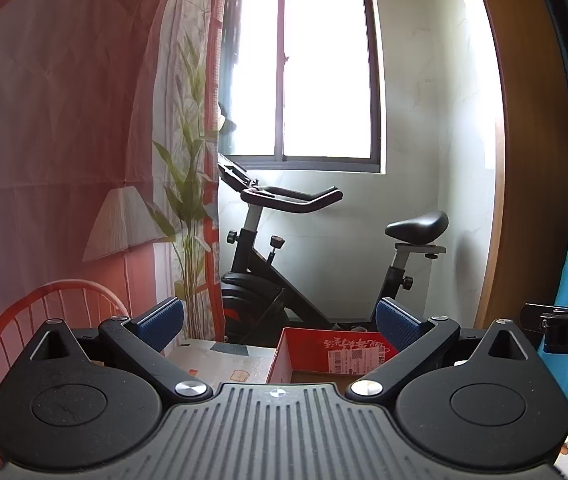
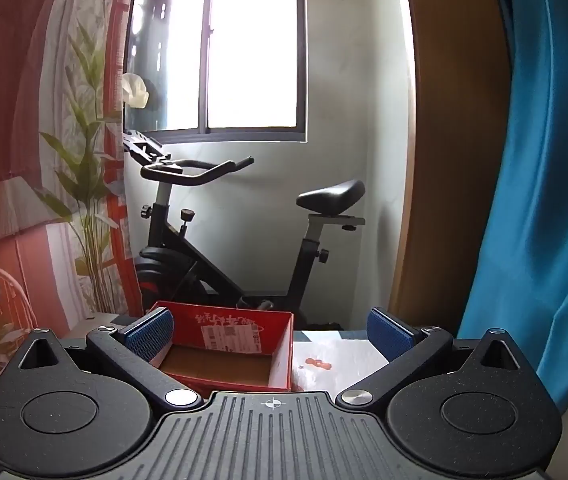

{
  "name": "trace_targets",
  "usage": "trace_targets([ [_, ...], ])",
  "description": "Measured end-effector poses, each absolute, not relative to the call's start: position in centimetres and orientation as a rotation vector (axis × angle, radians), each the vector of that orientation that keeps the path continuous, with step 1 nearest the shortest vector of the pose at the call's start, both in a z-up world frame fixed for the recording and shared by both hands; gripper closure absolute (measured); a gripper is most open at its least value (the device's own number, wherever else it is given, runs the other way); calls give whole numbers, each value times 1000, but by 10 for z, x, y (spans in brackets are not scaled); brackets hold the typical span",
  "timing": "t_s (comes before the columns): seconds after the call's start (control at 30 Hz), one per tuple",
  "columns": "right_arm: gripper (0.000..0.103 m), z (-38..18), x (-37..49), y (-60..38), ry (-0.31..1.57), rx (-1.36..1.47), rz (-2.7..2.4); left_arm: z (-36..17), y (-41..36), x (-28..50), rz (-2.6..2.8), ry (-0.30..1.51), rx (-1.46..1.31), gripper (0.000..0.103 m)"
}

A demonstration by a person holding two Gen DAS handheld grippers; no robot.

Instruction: Organize soft objects

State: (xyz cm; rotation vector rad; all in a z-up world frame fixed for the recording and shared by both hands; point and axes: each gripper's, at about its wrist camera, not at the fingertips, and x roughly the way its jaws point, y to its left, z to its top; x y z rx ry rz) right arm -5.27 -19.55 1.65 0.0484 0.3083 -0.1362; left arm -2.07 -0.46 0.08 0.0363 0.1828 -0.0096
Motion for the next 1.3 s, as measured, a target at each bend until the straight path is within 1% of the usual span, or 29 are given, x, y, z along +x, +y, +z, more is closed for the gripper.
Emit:
trace_targets([
  [1.3, 0, 17, -53, -197, 302, 43, -136, 1, -6, -21, -17, 188, 32, 0],
])
